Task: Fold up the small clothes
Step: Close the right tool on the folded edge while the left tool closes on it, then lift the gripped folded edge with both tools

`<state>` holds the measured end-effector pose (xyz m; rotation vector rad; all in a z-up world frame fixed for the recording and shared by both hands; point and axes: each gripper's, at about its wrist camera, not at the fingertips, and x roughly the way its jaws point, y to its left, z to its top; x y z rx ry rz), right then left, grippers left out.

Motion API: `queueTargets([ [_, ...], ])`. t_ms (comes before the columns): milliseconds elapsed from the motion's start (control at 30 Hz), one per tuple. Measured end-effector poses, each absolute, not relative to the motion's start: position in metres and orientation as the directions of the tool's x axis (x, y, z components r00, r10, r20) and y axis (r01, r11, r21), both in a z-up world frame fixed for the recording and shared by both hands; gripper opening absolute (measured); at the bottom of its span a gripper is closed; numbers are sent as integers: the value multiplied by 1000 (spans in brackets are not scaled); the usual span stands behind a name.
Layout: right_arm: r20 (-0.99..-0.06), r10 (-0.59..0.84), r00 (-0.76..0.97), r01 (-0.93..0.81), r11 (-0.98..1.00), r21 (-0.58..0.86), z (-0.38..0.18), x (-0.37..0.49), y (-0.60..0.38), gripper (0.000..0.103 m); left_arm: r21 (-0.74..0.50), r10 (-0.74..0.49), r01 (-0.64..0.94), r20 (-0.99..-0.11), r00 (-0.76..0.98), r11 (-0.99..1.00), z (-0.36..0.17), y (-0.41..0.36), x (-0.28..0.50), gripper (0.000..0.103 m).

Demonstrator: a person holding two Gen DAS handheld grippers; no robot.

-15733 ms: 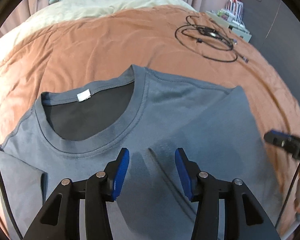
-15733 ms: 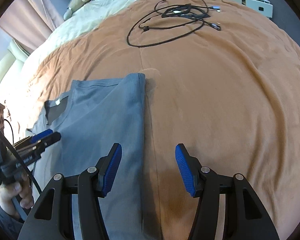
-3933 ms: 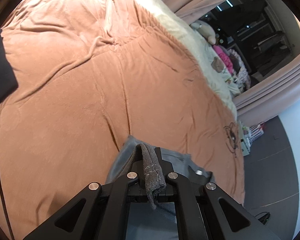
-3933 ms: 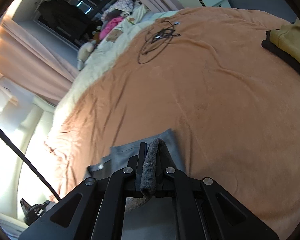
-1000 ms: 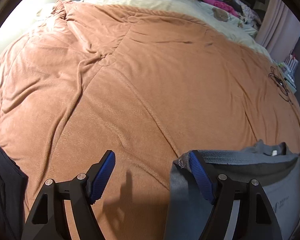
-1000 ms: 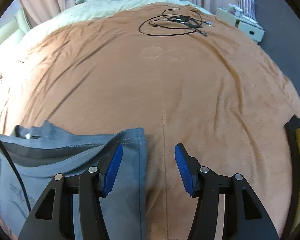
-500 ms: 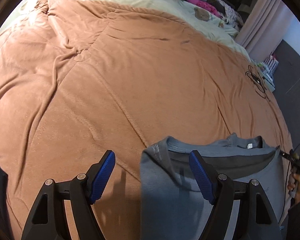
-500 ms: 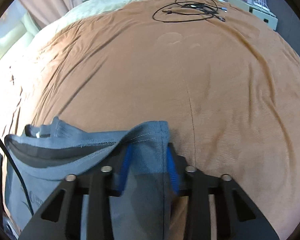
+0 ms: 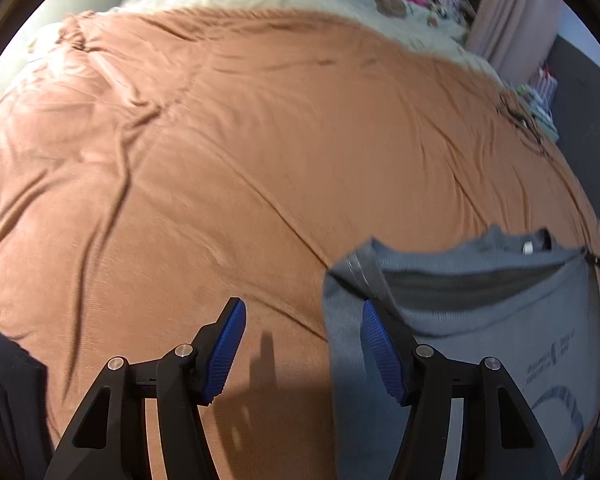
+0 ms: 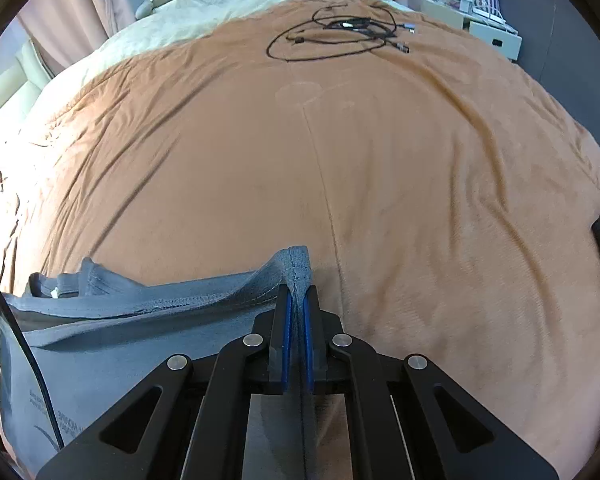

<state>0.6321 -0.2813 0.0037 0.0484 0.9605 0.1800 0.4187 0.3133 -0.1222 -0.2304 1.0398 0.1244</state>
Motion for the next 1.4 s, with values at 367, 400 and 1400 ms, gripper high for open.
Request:
queueTargets([
  [367, -805, 205, 557, -158, 977, 140, 4, 636, -285, 2, -159, -52, -182, -874, 484, 970, -156, 304, 463, 43],
  [400, -802, 212, 558, -160, 976, 146, 3, 636, -286, 2, -169, -63, -182, -875, 480, 969, -159, 303, 466, 37],
  [1400, -695, 192, 693, -164, 981, 107, 61, 606, -281, 1, -148, 57, -270, -776, 628, 951, -89, 308, 472, 5],
])
